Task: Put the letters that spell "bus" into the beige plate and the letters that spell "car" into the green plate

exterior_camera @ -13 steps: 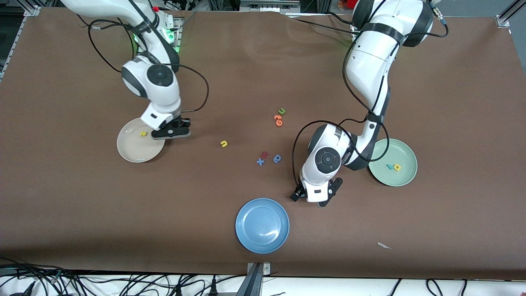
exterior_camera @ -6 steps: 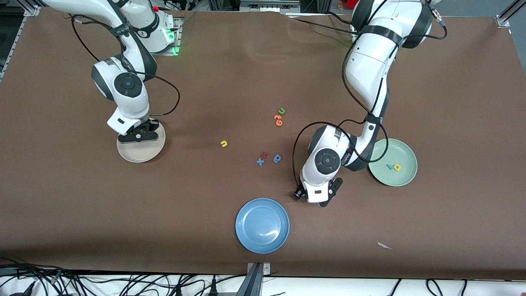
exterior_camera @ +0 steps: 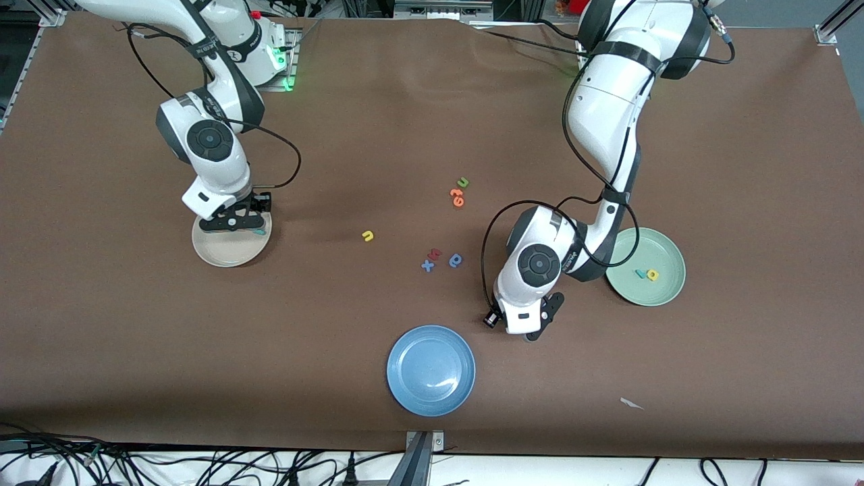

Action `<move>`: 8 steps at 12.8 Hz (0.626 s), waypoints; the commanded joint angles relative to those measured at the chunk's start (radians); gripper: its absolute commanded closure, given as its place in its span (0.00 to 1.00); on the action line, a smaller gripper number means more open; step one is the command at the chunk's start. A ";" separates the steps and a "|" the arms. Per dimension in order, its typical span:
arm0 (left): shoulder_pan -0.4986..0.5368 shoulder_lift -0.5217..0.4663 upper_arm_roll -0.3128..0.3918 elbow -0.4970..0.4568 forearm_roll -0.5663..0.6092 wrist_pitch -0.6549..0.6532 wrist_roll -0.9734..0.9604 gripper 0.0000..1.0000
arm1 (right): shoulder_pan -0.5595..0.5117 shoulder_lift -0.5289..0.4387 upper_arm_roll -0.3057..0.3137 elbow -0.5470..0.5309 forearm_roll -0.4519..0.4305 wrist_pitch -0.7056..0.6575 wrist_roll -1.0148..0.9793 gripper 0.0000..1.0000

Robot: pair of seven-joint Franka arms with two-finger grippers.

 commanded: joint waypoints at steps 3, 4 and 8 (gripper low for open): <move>-0.011 0.022 0.027 0.029 -0.003 -0.005 0.001 0.61 | 0.031 0.055 0.093 0.056 0.121 0.068 0.055 0.19; -0.011 0.022 0.025 0.029 0.003 -0.007 0.001 0.63 | 0.071 0.090 0.093 0.099 0.121 0.072 0.089 0.17; -0.014 0.022 0.027 0.019 0.007 -0.007 0.001 0.70 | 0.206 0.240 0.093 0.257 0.115 0.106 0.227 0.06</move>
